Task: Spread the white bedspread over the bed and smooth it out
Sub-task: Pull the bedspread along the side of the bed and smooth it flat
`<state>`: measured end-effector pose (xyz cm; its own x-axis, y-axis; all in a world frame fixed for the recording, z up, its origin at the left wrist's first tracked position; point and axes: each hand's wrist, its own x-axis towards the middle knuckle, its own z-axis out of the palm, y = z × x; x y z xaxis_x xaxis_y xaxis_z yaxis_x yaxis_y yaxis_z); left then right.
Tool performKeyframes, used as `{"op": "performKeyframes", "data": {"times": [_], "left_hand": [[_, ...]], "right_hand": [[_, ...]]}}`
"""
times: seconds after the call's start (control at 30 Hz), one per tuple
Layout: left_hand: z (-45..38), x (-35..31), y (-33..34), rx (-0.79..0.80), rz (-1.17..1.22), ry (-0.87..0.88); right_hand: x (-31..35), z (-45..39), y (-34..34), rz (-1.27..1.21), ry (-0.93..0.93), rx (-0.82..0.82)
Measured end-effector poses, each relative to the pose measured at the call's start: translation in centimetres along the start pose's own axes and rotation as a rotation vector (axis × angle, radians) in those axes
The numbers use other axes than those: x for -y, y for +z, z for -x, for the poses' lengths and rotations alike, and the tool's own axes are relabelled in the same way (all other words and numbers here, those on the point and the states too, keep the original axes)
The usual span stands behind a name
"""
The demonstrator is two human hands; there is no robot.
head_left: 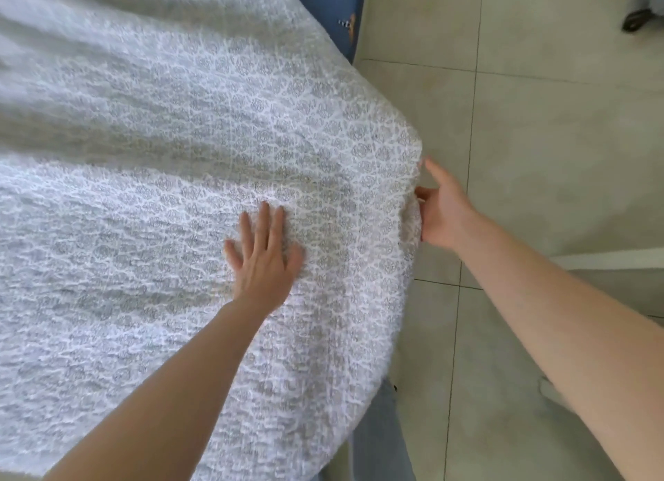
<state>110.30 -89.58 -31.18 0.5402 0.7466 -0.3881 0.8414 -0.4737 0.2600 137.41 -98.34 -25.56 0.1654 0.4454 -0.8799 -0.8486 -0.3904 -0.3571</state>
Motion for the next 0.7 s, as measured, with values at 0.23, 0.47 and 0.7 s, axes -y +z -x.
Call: {"op": "performKeyframes", "data": {"times": [0.23, 0.47, 0.7], "left_hand": [[-0.6, 0.2, 1.0, 0.029, -0.086, -0.018], [-0.5, 0.1, 1.1, -0.003, -0.085, -0.018], [-0.5, -0.2, 1.2, -0.019, -0.108, -0.018]], "right_hand": [[1.8, -3.8, -0.8, -0.104, 0.058, -0.128], [5.8, -1.5, 1.3, 0.253, 0.145, 0.291], [9.0, -2.3, 7.0, 0.313, -0.082, 0.092]]}}
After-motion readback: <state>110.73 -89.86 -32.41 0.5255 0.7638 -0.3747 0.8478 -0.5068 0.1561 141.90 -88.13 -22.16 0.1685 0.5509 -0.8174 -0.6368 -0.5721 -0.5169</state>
